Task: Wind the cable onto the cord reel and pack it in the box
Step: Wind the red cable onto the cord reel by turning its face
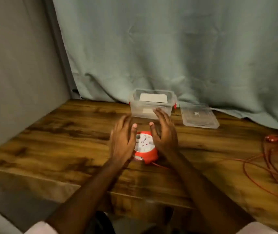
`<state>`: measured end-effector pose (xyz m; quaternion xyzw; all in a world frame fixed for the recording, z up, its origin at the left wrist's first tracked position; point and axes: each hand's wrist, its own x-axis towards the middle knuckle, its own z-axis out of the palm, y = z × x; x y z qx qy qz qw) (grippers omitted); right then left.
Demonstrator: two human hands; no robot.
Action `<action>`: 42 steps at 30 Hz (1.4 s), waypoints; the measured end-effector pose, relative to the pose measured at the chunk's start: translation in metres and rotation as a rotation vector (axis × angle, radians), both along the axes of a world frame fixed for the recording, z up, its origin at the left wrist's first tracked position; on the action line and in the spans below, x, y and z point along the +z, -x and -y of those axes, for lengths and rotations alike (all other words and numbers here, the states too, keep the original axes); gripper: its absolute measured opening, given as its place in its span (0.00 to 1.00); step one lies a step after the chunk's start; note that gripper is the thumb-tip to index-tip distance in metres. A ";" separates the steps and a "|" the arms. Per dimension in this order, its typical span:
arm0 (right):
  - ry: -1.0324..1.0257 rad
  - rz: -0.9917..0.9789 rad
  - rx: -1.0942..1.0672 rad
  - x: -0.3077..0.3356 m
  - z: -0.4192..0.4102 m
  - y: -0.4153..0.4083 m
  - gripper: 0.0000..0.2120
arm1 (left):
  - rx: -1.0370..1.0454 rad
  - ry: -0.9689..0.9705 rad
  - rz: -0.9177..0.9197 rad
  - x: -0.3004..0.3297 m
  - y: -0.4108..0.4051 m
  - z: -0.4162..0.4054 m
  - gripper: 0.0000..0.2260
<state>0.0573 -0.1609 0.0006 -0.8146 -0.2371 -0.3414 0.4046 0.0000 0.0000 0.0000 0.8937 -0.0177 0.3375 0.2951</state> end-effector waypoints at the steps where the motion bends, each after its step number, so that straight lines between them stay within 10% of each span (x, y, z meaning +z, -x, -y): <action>1: 0.045 -0.029 0.043 -0.007 0.002 -0.005 0.19 | 0.005 0.025 -0.031 -0.010 0.004 -0.002 0.22; 14: 0.372 -0.573 0.367 -0.003 0.030 -0.049 0.24 | 0.120 0.046 -0.251 -0.036 -0.058 -0.015 0.15; 22: 0.311 -0.362 0.380 0.004 0.049 -0.054 0.27 | -0.298 1.078 -0.240 -0.023 -0.092 -0.005 0.16; 42: 0.793 -0.358 0.322 0.047 0.032 -0.101 0.19 | -0.413 1.056 -0.377 -0.019 -0.143 -0.002 0.15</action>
